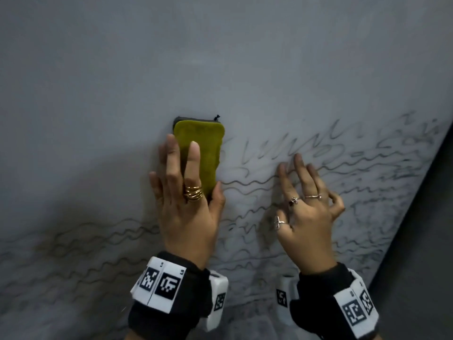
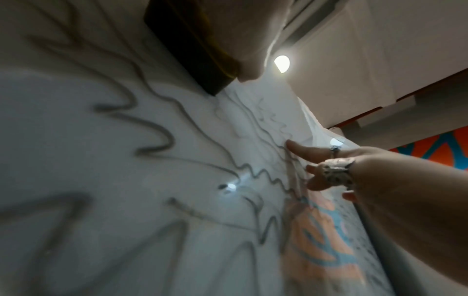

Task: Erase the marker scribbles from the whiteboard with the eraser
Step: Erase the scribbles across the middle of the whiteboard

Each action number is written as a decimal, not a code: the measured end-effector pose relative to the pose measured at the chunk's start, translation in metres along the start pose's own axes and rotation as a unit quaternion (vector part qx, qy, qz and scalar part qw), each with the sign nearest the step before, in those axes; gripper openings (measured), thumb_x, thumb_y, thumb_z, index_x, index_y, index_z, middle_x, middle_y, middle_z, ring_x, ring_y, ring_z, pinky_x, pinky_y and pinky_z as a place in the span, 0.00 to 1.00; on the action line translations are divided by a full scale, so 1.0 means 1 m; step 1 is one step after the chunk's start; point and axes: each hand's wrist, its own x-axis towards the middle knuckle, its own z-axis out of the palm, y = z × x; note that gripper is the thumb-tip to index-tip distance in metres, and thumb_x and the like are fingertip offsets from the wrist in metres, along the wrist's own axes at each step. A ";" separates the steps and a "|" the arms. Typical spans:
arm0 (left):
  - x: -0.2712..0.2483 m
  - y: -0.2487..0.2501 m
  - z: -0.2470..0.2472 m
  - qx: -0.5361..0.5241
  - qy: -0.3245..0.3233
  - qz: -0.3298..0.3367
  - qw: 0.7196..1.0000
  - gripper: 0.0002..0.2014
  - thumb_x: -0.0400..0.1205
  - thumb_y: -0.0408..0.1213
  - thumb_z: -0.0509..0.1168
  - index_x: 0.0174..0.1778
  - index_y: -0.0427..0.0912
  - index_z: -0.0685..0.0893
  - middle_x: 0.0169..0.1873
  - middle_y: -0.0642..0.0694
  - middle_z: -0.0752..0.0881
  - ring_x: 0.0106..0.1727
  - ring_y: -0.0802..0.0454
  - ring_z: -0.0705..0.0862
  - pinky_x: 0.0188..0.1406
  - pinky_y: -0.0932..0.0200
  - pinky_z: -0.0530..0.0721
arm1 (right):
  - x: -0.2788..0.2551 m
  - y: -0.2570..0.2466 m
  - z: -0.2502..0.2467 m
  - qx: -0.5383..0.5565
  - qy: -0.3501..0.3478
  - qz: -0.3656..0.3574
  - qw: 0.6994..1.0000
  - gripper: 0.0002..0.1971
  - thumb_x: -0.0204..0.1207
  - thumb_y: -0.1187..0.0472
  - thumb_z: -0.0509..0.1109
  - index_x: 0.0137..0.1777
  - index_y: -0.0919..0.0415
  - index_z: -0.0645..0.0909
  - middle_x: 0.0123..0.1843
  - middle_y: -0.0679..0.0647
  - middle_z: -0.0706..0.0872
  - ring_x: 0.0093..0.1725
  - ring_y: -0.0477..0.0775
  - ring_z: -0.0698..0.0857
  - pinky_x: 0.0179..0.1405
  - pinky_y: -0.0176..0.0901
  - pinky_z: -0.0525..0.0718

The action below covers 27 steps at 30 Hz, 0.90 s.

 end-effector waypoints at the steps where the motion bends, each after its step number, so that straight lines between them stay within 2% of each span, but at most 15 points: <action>1: 0.000 -0.003 -0.001 0.020 -0.002 0.004 1.000 0.33 0.79 0.44 0.61 0.79 0.45 0.55 0.78 0.39 0.54 0.81 0.40 0.55 0.79 0.47 0.47 | 0.000 0.000 0.000 0.003 -0.001 0.001 1.000 0.34 0.64 0.57 0.59 0.76 0.52 0.72 0.81 0.53 0.65 0.78 0.55 0.66 0.63 0.58 0.61; 3: 0.000 -0.005 0.000 0.051 -0.003 -0.002 0.999 0.32 0.80 0.45 0.58 0.80 0.47 0.53 0.79 0.39 0.52 0.81 0.40 0.52 0.79 0.46 0.46 | 0.001 0.003 0.000 0.016 -0.003 0.006 1.000 0.34 0.64 0.57 0.59 0.76 0.51 0.72 0.81 0.51 0.64 0.78 0.54 0.66 0.64 0.58 0.60; 6: 0.002 0.007 0.007 0.055 0.009 -0.018 0.998 0.30 0.82 0.44 0.56 0.80 0.45 0.55 0.79 0.38 0.52 0.82 0.39 0.50 0.79 0.43 0.47 | 0.000 0.005 0.002 0.026 -0.012 0.007 1.000 0.35 0.63 0.57 0.59 0.76 0.49 0.72 0.81 0.48 0.64 0.78 0.53 0.66 0.64 0.59 0.60; 9: 0.003 0.028 0.025 0.088 -0.036 0.079 0.992 0.28 0.85 0.46 0.52 0.82 0.48 0.54 0.83 0.44 0.40 0.83 0.46 0.42 0.81 0.44 0.44 | 0.003 0.008 0.002 0.011 -0.029 -0.004 1.000 0.37 0.61 0.56 0.59 0.76 0.48 0.71 0.81 0.50 0.64 0.77 0.54 0.66 0.63 0.60 0.60; 11: 0.004 0.027 0.027 0.104 -0.061 0.131 0.984 0.28 0.85 0.46 0.53 0.82 0.51 0.53 0.82 0.48 0.35 0.83 0.48 0.41 0.80 0.44 0.46 | 0.002 0.010 0.003 0.002 -0.035 -0.006 0.999 0.38 0.60 0.56 0.59 0.77 0.48 0.70 0.81 0.50 0.64 0.77 0.55 0.66 0.63 0.60 0.61; 14: 0.008 0.011 0.016 0.141 -0.053 0.162 0.975 0.28 0.85 0.46 0.55 0.82 0.51 0.54 0.82 0.48 0.39 0.83 0.47 0.45 0.80 0.43 0.49 | 0.000 0.014 0.007 0.001 -0.020 -0.014 1.000 0.38 0.60 0.58 0.58 0.77 0.48 0.70 0.81 0.50 0.64 0.76 0.55 0.67 0.62 0.62 0.62; 17: 0.012 0.007 0.013 0.147 -0.032 0.130 0.980 0.29 0.85 0.45 0.54 0.82 0.51 0.53 0.82 0.47 0.39 0.83 0.47 0.44 0.80 0.42 0.47 | 0.000 0.020 0.007 0.000 -0.005 -0.038 0.999 0.37 0.62 0.59 0.58 0.77 0.47 0.67 0.81 0.49 0.62 0.75 0.55 0.67 0.61 0.61 0.62; 20: 0.014 0.021 0.017 0.135 -0.024 0.106 0.985 0.31 0.83 0.40 0.57 0.82 0.51 0.54 0.83 0.41 0.45 0.83 0.48 0.43 0.79 0.42 0.47 | 0.005 0.025 0.004 0.010 -0.001 -0.052 0.999 0.36 0.63 0.60 0.57 0.76 0.46 0.67 0.80 0.47 0.63 0.74 0.54 0.68 0.61 0.59 0.62; 23: 0.019 0.025 0.015 0.120 -0.056 0.147 0.980 0.32 0.82 0.37 0.59 0.82 0.50 0.55 0.82 0.41 0.46 0.83 0.46 0.44 0.80 0.44 0.48 | 0.005 0.020 0.004 0.019 -0.002 -0.037 0.999 0.35 0.64 0.58 0.58 0.75 0.46 0.69 0.80 0.48 0.65 0.73 0.55 0.69 0.61 0.59 0.62; 27: 0.029 0.019 0.007 0.100 -0.085 0.216 0.968 0.32 0.81 0.37 0.62 0.81 0.49 0.57 0.81 0.39 0.52 0.82 0.42 0.52 0.80 0.48 0.51 | 0.004 0.014 0.004 0.047 0.004 -0.014 0.999 0.34 0.63 0.58 0.59 0.74 0.47 0.73 0.79 0.49 0.66 0.74 0.55 0.68 0.62 0.57 0.61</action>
